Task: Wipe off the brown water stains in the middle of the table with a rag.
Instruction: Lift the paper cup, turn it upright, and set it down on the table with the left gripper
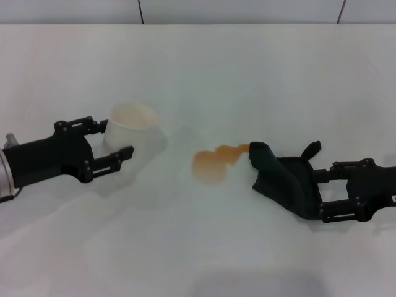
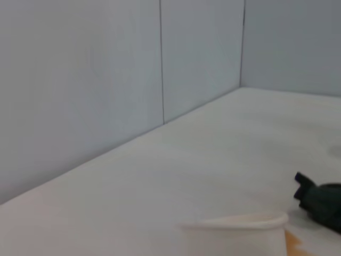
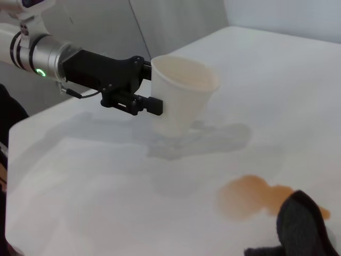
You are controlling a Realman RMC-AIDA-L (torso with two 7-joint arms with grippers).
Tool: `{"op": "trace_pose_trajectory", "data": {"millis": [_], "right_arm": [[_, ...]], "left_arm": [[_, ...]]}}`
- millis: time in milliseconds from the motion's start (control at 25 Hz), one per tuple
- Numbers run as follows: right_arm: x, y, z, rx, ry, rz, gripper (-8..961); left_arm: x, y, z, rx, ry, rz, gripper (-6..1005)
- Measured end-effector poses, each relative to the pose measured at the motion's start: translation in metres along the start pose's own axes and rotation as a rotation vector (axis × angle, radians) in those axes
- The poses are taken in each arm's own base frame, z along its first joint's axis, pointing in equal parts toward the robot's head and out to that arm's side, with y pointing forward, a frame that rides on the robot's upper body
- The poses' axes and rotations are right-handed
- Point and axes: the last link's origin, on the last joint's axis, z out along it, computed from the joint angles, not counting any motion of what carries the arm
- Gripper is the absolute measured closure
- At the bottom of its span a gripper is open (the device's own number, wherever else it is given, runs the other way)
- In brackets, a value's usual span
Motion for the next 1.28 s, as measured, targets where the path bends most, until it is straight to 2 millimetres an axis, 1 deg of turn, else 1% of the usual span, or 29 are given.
{"op": "trace_pose_trajectory", "data": {"millis": [160,320,840,1160,1280], "right_arm": [[0.001,-0.001,0.002,0.005,0.006,-0.011,176],[0.001,-0.001,0.002,0.007,0.006,-0.016,176],[0.004,0.0,0.003,0.008,0.01,-0.02,175],[0.005,0.002,0.005,0.0,0.015,-0.036,175],[0.005,0.003,0.006,-0.004,0.017,-0.043,175]], "left_arm": [[-0.009,0.006,0.002,-0.006,-0.004,0.018,347],[-0.014,0.009,0.0,-0.003,-0.01,0.025,347],[-0.021,0.012,-0.006,0.0,-0.028,0.026,348],[-0.03,0.017,-0.014,0.003,-0.054,-0.013,348],[-0.033,0.018,-0.021,0.02,-0.061,-0.021,317]]}}
